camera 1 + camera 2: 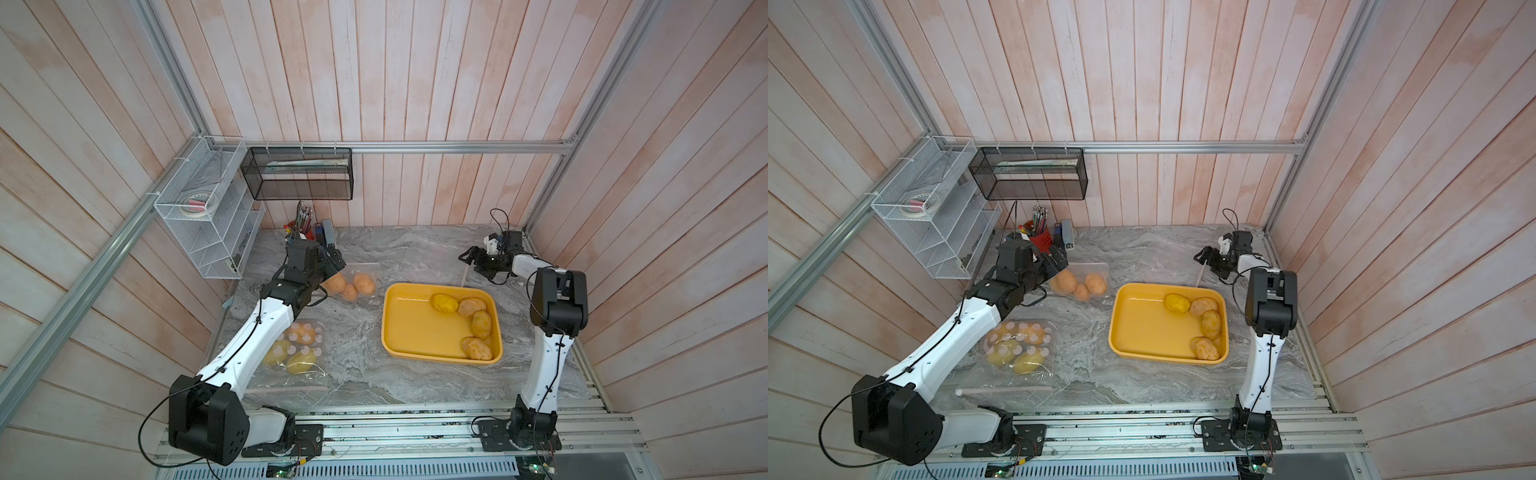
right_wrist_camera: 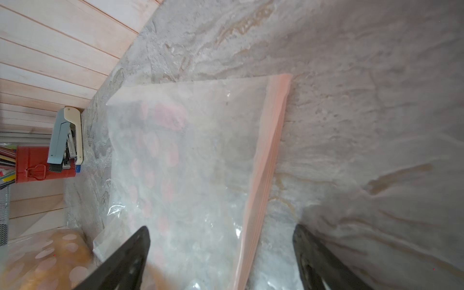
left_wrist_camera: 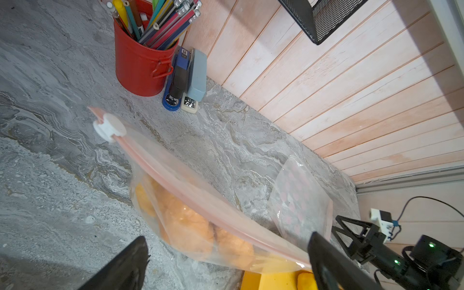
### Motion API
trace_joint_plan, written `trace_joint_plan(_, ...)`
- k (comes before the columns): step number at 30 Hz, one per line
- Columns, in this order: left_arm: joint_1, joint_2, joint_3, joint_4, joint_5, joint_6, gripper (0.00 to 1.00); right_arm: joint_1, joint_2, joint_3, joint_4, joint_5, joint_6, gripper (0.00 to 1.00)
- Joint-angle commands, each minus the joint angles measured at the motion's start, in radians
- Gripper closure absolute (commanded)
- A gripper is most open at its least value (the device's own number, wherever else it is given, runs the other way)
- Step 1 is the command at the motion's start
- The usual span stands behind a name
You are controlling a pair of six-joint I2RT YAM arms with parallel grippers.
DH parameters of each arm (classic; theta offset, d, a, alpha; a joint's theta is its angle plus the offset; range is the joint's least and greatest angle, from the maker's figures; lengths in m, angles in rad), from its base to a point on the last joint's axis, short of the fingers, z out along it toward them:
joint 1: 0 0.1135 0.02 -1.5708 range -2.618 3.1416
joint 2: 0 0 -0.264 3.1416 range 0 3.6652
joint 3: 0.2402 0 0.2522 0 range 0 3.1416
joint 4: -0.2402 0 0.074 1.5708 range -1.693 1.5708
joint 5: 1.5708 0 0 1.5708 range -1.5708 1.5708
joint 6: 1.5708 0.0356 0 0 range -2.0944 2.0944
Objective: Put the potatoes into a zipper bag and zip it
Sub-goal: Pick up the zipper food storage bag at the center of the board.
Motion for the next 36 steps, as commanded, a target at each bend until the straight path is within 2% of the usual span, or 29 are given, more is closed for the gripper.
trace_joint_plan(1,-0.003,-0.019,0.020,0.004,-0.028,0.016,0.00,0.016,0.063,0.060,-0.083,-0.061,0.005,0.13)
trace_joint_plan(11,-0.003,-0.029,0.020,0.000,-0.041,0.018,0.00,0.098,0.260,0.330,-0.216,-0.108,0.001,0.20)
trace_joint_plan(15,-0.003,-0.029,0.022,-0.002,-0.043,0.020,0.00,0.127,0.299,0.420,-0.266,-0.081,-0.003,0.24)
trace_joint_plan(18,-0.003,-0.026,0.021,-0.003,-0.046,0.018,0.00,0.145,0.303,0.438,-0.260,-0.076,0.005,0.40)
trace_joint_plan(20,-0.002,-0.023,0.022,-0.003,-0.045,0.018,0.00,0.156,0.309,0.449,-0.254,-0.083,0.011,0.55)
trace_joint_plan(22,-0.003,-0.018,0.022,-0.003,-0.040,0.017,0.01,0.168,0.310,0.455,-0.244,-0.112,0.021,0.77)
trace_joint_plan(25,-0.004,-0.012,0.026,-0.007,-0.037,0.012,0.02,0.184,0.281,0.447,-0.227,-0.124,0.031,0.99)
trace_joint_plan(29,-0.028,-0.012,0.040,-0.021,-0.072,0.004,0.04,0.194,0.179,0.378,-0.173,-0.124,0.046,1.00)
trace_joint_plan(31,-0.075,-0.012,0.050,-0.025,-0.137,-0.018,0.04,0.194,0.094,0.284,-0.090,-0.131,0.082,1.00)
trace_joint_plan(36,-0.205,0.039,0.111,-0.010,-0.176,-0.077,0.05,0.201,-0.097,0.066,0.123,-0.128,0.176,1.00)
